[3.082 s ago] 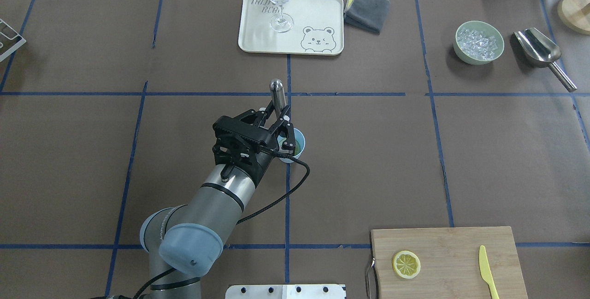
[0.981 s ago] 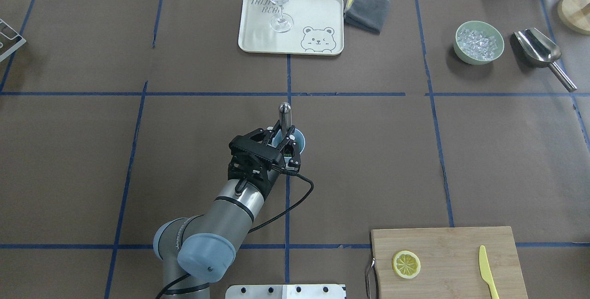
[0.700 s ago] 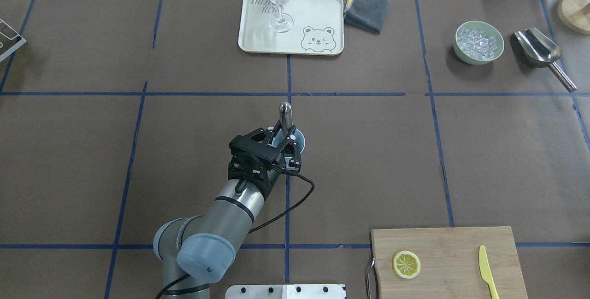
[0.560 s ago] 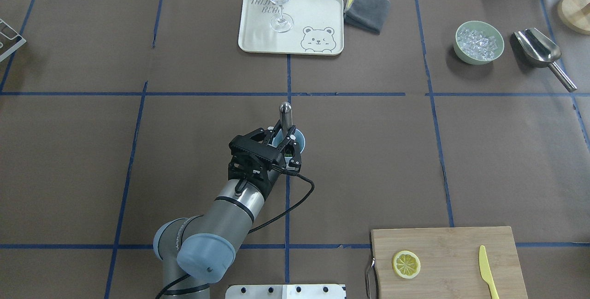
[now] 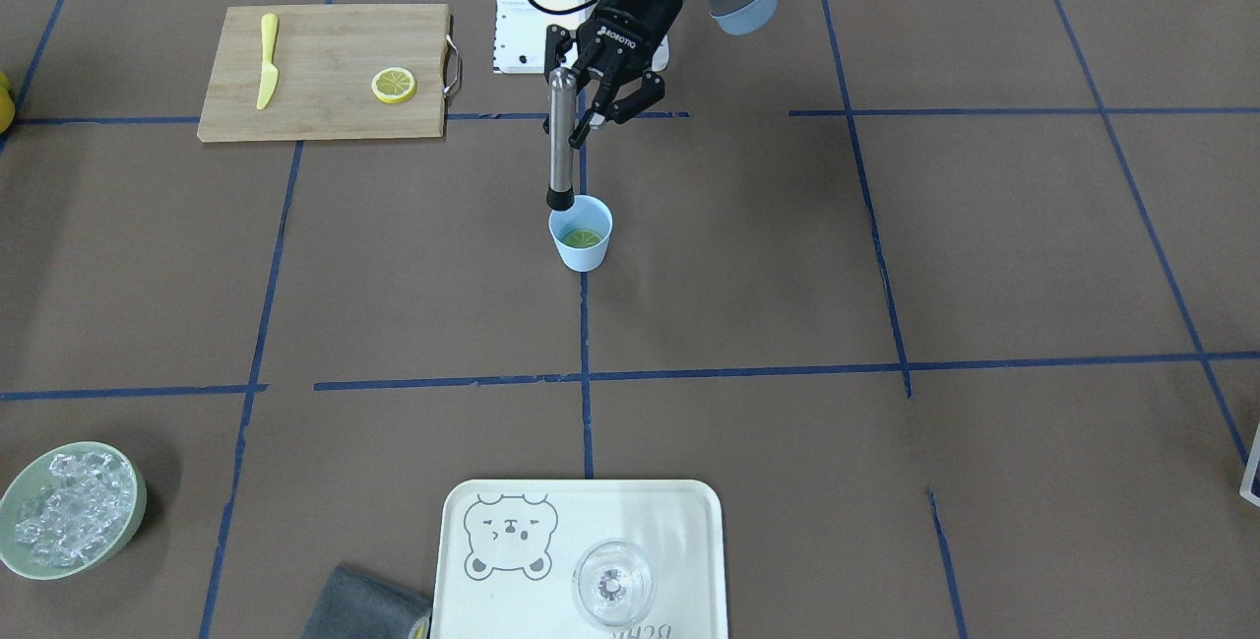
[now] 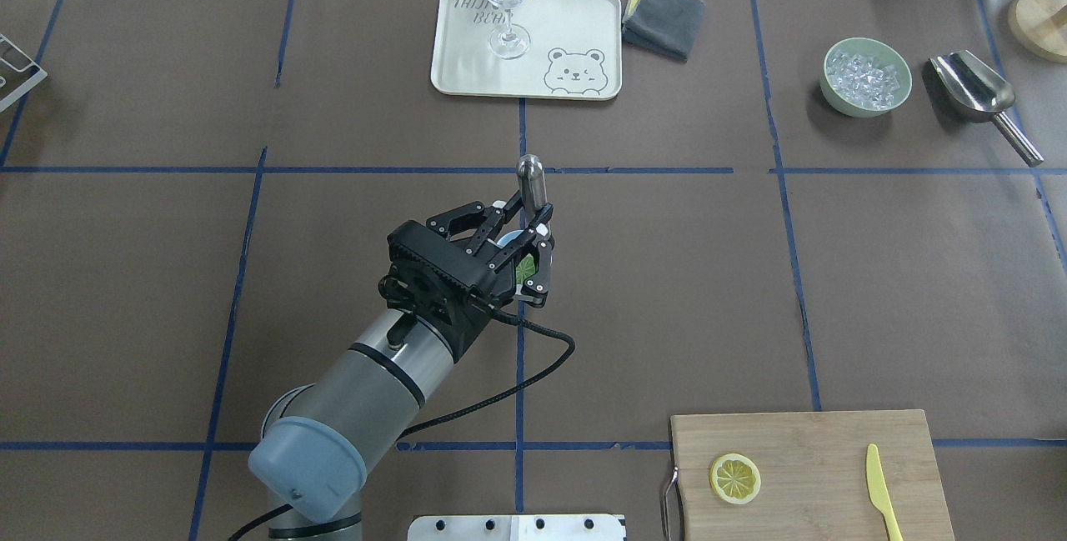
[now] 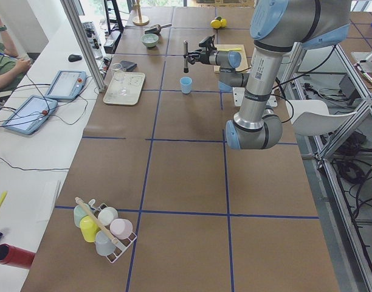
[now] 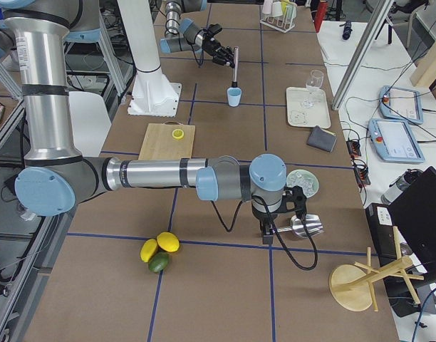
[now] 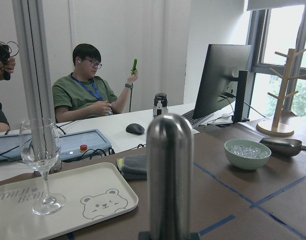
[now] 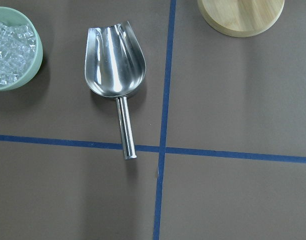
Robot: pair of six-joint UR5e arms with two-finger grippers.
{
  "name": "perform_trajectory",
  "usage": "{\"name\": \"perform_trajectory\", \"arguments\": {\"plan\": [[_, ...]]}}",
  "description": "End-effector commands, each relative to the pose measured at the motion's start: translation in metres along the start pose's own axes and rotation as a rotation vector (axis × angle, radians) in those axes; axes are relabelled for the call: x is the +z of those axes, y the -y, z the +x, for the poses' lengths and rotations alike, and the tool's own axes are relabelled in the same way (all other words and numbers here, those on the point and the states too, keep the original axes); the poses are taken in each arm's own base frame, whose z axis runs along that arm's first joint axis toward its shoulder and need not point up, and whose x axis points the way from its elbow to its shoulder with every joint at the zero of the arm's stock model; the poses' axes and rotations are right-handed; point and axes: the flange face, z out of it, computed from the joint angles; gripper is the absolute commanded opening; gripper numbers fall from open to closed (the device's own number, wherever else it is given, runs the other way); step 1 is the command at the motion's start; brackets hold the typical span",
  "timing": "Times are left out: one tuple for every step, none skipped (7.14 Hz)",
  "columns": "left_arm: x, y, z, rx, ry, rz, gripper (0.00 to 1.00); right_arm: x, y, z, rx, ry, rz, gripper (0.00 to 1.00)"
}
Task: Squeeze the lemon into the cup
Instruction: 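Lift the muddler out of the cup and move it away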
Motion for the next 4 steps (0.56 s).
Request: {"name": "perform_trajectory", "arguments": {"plan": [[-0.006, 0.017, -0.02, -0.009, -0.075, -0.006, 0.0, 0.0, 0.0, 0.0, -0.001, 0.0, 0.001, 1.0], [-0.012, 0.019, -0.042, 0.008, -0.131, -0.039, 0.0, 0.0, 0.0, 0.0, -0.001, -0.002, 0.001, 1.0], [-0.013, 0.032, -0.069, 0.006, -0.211, -0.077, 0.0, 0.0, 0.0, 0.0, -0.001, -0.002, 0.001, 1.0], [-0.014, 0.04, -0.101, -0.014, -0.285, -0.147, 0.0, 0.0, 0.0, 0.0, -0.001, -0.002, 0.001, 1.0]]}}
